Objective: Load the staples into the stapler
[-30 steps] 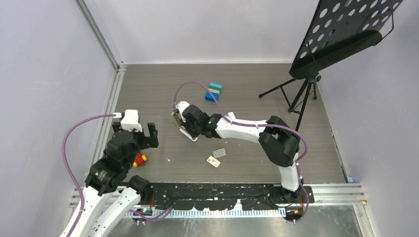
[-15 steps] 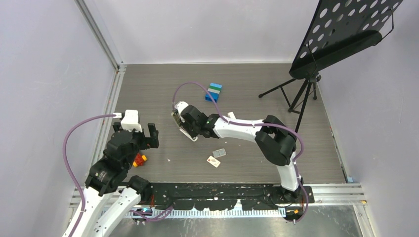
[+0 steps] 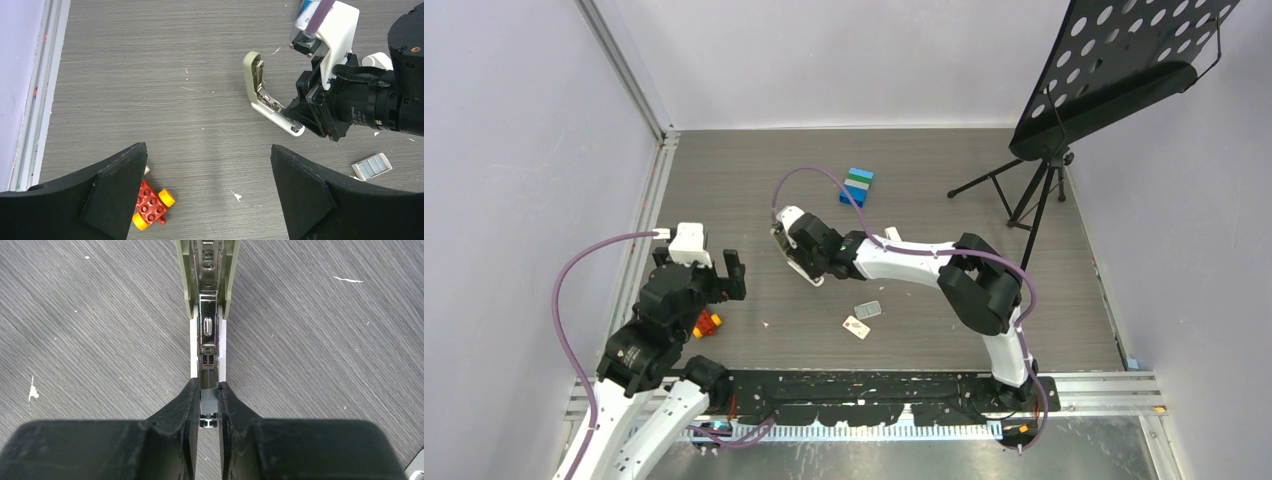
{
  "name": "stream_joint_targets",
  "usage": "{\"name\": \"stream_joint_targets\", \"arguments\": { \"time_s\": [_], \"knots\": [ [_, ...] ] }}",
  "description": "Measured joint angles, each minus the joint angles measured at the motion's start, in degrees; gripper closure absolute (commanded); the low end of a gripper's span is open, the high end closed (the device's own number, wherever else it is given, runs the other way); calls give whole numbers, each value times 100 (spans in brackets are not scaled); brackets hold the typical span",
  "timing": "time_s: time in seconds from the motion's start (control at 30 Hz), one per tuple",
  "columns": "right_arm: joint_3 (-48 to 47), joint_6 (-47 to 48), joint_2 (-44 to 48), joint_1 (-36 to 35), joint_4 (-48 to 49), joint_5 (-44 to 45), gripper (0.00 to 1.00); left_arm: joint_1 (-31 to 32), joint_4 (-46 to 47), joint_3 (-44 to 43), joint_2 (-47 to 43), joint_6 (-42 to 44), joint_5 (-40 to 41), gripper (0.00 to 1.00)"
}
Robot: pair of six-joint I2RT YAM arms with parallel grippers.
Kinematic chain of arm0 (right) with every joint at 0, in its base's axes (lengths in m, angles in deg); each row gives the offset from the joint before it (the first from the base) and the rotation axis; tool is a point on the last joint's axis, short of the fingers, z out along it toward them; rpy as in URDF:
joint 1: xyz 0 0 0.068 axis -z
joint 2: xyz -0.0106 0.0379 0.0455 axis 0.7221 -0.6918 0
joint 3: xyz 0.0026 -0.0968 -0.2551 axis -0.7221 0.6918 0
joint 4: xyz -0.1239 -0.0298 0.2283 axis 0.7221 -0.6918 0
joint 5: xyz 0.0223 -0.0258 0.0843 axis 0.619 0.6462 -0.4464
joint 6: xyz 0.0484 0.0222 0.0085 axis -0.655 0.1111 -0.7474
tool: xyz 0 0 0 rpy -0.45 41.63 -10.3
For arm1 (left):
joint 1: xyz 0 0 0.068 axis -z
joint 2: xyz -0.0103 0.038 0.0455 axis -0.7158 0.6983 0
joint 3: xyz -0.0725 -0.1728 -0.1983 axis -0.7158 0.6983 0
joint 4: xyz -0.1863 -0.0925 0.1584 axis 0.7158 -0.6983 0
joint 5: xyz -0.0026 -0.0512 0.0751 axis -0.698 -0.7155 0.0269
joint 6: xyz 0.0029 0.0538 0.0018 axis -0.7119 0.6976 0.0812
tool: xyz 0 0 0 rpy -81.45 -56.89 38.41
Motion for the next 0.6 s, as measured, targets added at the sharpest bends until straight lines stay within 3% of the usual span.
{"name": "stream_joint_targets", "arguments": {
  "time_s": [0.6],
  "knots": [
    [-42,4,-83,-7,-2,4,83,-76,20,2,0,0,-133,3]
  ]
}}
